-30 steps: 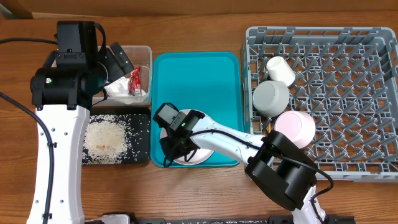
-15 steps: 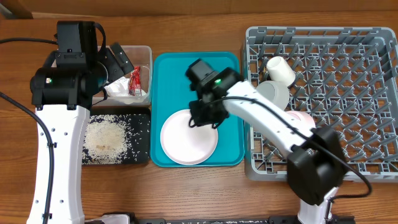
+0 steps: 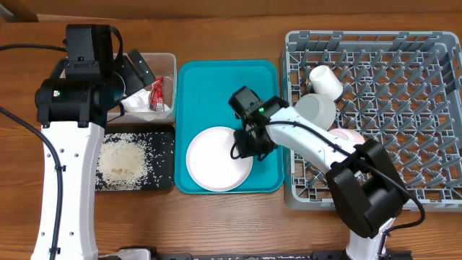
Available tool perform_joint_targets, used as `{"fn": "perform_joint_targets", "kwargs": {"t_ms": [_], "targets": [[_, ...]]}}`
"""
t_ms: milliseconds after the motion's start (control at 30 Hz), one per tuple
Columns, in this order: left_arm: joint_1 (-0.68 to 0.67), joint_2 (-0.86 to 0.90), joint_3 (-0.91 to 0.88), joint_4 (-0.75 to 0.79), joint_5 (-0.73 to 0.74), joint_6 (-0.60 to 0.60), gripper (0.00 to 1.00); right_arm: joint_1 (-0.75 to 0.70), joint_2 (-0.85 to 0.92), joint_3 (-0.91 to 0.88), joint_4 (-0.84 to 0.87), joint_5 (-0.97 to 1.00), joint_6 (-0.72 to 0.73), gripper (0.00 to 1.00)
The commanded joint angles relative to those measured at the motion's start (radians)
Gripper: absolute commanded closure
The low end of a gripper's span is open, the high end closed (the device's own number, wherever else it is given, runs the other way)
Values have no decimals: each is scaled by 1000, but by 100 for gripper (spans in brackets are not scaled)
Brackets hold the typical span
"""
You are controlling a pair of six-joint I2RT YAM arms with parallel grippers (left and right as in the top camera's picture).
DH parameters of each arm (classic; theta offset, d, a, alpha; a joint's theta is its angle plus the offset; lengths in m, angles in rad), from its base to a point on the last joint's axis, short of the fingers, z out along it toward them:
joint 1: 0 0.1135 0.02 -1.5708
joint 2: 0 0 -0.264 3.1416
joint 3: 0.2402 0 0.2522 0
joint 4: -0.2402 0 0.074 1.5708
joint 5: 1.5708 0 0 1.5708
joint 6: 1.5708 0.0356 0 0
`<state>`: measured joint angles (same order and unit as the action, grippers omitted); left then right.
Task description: Sort waste into correct bins and load items into the dishwasher
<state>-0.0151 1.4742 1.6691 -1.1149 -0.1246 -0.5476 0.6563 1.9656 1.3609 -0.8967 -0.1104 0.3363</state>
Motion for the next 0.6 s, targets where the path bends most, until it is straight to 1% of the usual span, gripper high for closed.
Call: {"fn": "perform_joint_targets", "kwargs": {"t_ms": [0, 233, 333, 400, 433, 567], "targets": [[2, 5, 14, 0, -6, -6, 0, 5, 0, -67, 63, 23, -4, 55], [2, 5, 14, 0, -6, -6, 0, 4, 0, -145, 149, 24, -4, 57], [2, 5, 14, 0, -6, -6, 0, 4, 0, -143, 182, 24, -4, 74], [2, 5, 14, 0, -6, -6, 0, 0, 0, -132, 185, 24, -4, 92], [2, 5, 14, 0, -6, -6, 0, -3, -1, -118, 174, 24, -4, 96], [2, 5, 14, 0, -6, -6, 0, -26, -25, -17, 74, 24, -22, 96]]}}
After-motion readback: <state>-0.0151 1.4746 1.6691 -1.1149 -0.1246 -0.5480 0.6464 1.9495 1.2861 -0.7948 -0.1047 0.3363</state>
